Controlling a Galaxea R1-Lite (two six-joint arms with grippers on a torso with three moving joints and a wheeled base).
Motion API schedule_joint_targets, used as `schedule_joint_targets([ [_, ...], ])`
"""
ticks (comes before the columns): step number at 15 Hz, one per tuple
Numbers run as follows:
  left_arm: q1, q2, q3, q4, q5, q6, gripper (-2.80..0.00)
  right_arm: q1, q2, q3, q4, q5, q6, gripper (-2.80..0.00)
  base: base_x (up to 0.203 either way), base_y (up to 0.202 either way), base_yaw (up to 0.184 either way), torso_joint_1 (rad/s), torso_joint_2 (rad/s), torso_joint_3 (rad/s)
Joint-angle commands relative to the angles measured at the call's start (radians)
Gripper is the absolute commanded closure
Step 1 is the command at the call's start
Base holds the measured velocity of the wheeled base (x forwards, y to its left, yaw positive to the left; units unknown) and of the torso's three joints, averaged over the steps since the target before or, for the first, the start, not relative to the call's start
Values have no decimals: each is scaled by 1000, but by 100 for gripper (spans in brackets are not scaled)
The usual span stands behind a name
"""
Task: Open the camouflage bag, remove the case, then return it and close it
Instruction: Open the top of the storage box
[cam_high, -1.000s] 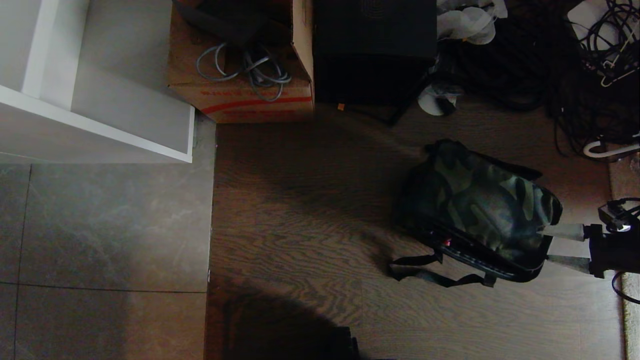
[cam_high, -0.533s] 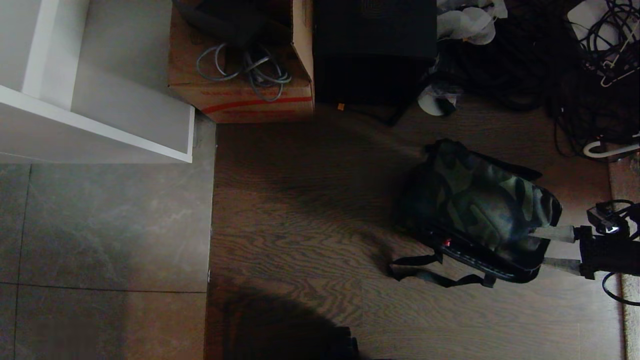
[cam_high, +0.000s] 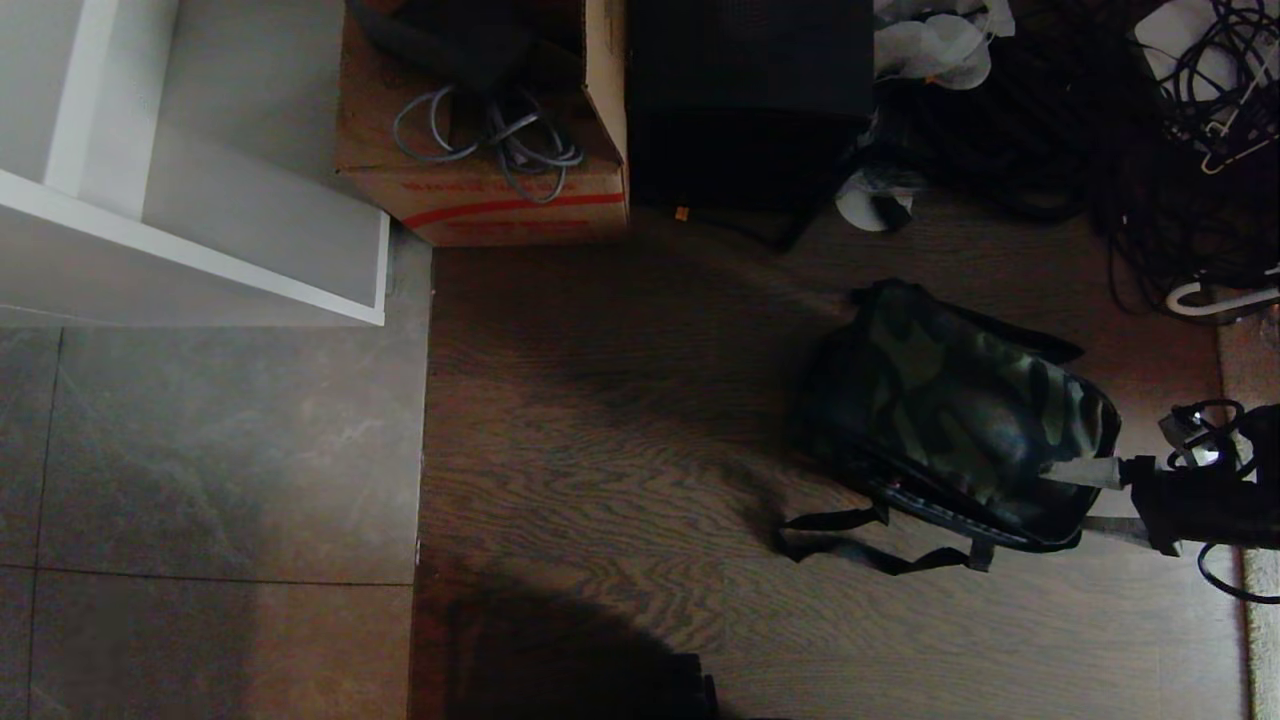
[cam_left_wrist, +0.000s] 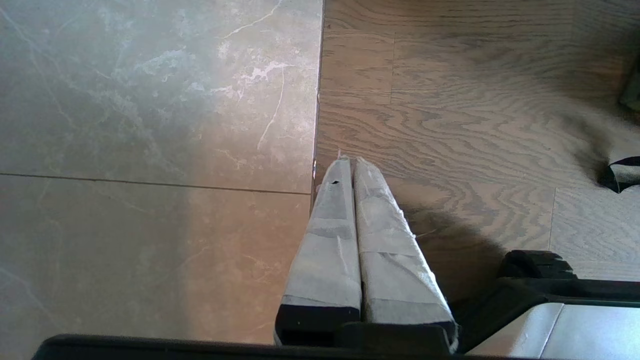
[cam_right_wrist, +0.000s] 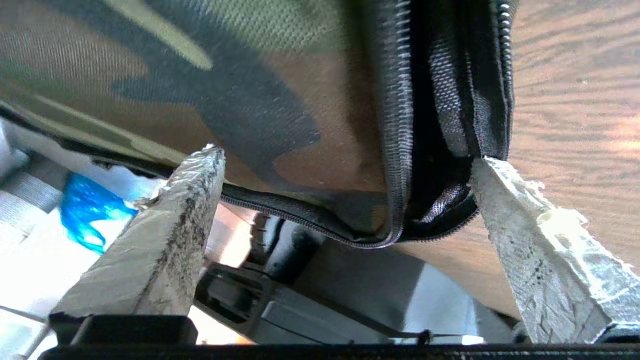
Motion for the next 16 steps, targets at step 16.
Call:
schedule_joint_targets([
  [16,0,2,0,0,0,0,0,73,-58,-22,-173,-3,457,-280,0,0,0,0,0,0],
])
